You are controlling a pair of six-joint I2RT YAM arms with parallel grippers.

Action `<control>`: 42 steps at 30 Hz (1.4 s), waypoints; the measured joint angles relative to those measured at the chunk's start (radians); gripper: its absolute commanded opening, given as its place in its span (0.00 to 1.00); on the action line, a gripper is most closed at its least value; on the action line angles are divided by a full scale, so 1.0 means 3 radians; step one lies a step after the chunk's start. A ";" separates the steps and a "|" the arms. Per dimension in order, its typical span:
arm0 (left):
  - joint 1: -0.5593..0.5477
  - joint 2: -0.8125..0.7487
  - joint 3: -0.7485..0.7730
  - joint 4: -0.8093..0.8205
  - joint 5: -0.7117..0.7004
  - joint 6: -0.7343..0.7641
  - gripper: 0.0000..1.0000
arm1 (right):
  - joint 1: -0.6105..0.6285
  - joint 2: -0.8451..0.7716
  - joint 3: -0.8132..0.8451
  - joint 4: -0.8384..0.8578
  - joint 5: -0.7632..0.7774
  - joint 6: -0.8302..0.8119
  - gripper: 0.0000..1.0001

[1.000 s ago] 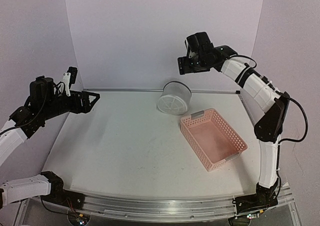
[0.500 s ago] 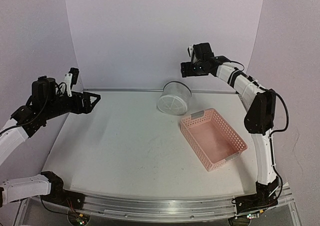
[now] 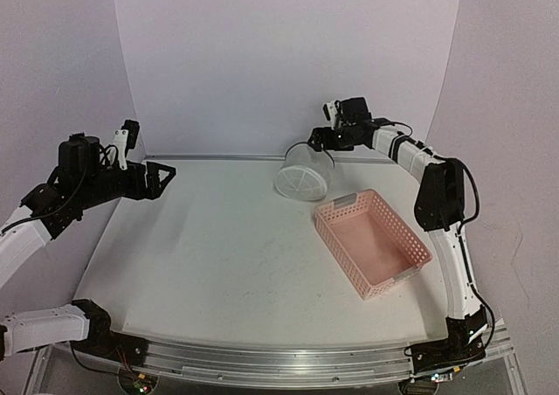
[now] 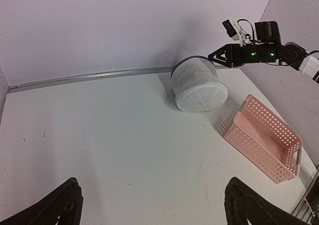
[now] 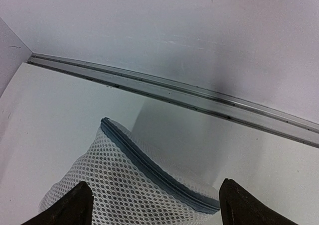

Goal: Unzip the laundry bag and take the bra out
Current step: Set the laundry bag at the center of the board.

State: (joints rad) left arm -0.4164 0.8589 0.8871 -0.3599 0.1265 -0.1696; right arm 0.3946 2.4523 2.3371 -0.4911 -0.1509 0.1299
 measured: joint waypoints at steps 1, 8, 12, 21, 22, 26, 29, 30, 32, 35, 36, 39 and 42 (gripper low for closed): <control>0.0000 0.0000 0.0000 0.0000 -0.0001 0.0008 1.00 | -0.0010 0.0022 0.0001 0.0019 -0.0069 0.0017 0.89; 0.0000 0.0000 0.0000 0.0000 -0.0023 0.0036 1.00 | -0.0083 0.0177 0.0118 0.0170 -0.0542 0.0135 0.90; 0.0000 0.0001 0.0000 -0.0001 -0.0023 0.0042 1.00 | -0.0088 0.0229 0.0127 0.0206 -0.0708 0.0169 0.90; 0.0000 0.0001 0.0000 -0.0001 -0.0023 0.0043 1.00 | -0.0103 0.0282 0.0130 0.0234 -0.0824 0.0181 0.89; 0.0000 0.0001 0.0000 -0.0001 -0.0022 0.0043 1.00 | -0.0103 0.0282 0.0130 0.0239 -0.0833 0.0179 0.87; 0.0000 0.0001 0.0000 -0.0001 -0.0023 0.0043 1.00 | -0.0102 0.0282 0.0127 0.0249 -0.0860 0.0163 0.78; 0.0000 0.0001 0.0000 -0.0001 -0.0022 0.0045 1.00 | -0.0102 0.0282 0.0094 0.0273 -0.0876 0.0141 0.73; 0.0000 0.0001 0.0000 -0.0001 -0.0022 0.0043 1.00 | -0.0102 0.0282 0.0071 0.0284 -0.0881 0.0136 0.71; 0.0000 0.0001 0.0000 -0.0001 -0.0022 0.0043 1.00 | -0.0103 0.0282 0.0017 0.0299 -0.0886 0.0122 0.68; 0.0000 0.0001 0.0000 -0.0001 -0.0022 0.0043 1.00 | -0.0102 0.0282 -0.0074 0.0309 -0.0888 0.0083 0.61; 0.0000 0.0001 0.0000 -0.0001 -0.0022 0.0043 1.00 | -0.0100 0.0282 -0.0108 0.0312 -0.0886 0.0060 0.57; 0.0000 0.0001 0.0000 -0.0001 -0.0022 0.0043 1.00 | -0.0092 0.0277 -0.0239 0.0337 -0.0879 0.0004 0.48; 0.0000 0.0001 0.0000 -0.0001 -0.0020 0.0043 1.00 | -0.0061 0.0253 -0.0361 0.0357 -0.0846 -0.0060 0.30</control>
State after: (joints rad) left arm -0.4164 0.8593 0.8871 -0.3603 0.1204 -0.1566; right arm 0.3763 2.5282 2.2288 -0.3840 -0.4046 0.1120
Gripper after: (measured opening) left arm 0.997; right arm 0.451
